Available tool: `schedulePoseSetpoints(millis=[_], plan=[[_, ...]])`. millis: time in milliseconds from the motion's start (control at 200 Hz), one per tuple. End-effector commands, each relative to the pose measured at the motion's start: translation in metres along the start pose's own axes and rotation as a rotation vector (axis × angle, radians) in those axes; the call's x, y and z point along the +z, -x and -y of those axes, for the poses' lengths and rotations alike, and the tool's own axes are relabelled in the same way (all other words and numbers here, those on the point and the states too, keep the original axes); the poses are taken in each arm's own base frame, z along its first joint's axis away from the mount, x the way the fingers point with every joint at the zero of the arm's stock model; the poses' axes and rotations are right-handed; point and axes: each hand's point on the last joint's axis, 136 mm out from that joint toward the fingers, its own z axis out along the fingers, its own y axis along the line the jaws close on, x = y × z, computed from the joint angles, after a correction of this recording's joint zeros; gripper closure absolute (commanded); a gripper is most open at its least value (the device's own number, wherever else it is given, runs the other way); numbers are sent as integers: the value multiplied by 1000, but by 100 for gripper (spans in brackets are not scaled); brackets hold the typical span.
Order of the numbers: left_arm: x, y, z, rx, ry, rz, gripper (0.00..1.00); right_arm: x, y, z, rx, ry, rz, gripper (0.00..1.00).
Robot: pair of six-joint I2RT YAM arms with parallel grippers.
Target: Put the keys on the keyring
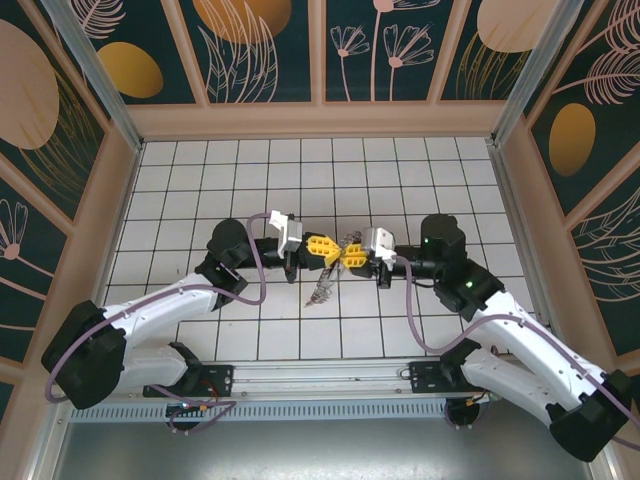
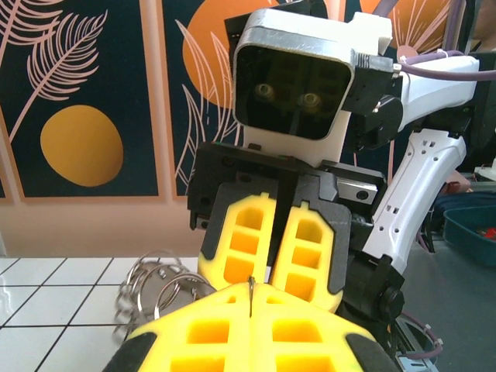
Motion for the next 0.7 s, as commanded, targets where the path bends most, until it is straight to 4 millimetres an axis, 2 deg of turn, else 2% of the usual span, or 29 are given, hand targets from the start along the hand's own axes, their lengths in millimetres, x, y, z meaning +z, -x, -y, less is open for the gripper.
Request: schedulePoseSetpoints(millis=[0,265,470,696], plan=[[-2,10,5,21,0,30,100,-8,17,-5,-59,-5,52,86],[-3,10,8,22,-7,28,100,-10,20,-3,-64,-19,64,89],[-3,10,9,18,-13,24,100,-3,23,0,-68,-3,65,92],[-3,10,9,17,-17,27,100,6,19,2,-66,11,66,89]])
